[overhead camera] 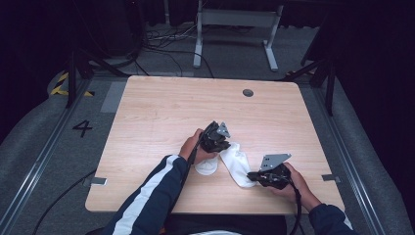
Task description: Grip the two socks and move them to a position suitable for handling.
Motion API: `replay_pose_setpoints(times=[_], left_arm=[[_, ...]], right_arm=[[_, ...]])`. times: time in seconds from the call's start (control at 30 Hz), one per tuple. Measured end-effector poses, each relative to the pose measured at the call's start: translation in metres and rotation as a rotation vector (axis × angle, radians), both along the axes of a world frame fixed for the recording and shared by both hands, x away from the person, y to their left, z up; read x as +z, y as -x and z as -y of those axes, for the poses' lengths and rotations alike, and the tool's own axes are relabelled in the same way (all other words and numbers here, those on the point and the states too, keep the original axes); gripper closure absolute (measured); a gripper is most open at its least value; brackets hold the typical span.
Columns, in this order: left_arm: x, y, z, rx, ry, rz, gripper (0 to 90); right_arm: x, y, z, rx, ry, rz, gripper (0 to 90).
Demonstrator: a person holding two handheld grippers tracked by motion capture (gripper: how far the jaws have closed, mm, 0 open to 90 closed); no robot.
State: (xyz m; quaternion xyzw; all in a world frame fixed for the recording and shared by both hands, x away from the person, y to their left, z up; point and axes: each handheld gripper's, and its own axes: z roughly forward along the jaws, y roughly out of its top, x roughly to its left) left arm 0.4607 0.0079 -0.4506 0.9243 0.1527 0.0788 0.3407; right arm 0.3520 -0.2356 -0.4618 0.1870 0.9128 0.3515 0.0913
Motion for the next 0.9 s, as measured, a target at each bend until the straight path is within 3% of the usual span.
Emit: replay_pose_setpoints(times=[0.23, 0.47, 0.53, 0.57, 0.6, 0.77, 0.9], left_arm=[[0.019, -0.003, -0.025, 0.032, 0.023, 0.017, 87.4], [0.036, -0.008, -0.05, 0.064, -0.005, 0.03, 87.3], [0.037, -0.012, -0.06, 0.084, -0.019, 0.043, 87.3], [0.037, -0.012, -0.06, 0.084, -0.019, 0.043, 87.3], [0.036, -0.017, -0.066, 0.088, -0.032, 0.034, 87.3], [0.027, -0.028, -0.066, 0.102, -0.077, 0.03, 87.0], [0.014, -0.033, -0.068, 0.116, -0.117, 0.027, 86.2]], right_arm=[[0.021, -0.001, -0.015, -0.007, -0.092, 0.03, 87.3], [0.036, -0.007, -0.05, 0.016, -0.134, 0.036, 87.3], [0.038, -0.011, -0.072, 0.029, -0.134, 0.037, 87.2], [0.038, -0.011, -0.072, 0.029, -0.134, 0.037, 87.2], [0.036, -0.013, -0.089, 0.037, -0.117, 0.045, 87.2], [0.025, -0.018, -0.114, 0.037, -0.072, 0.058, 86.9], [0.015, -0.024, -0.126, 0.026, -0.071, 0.05, 85.2]])
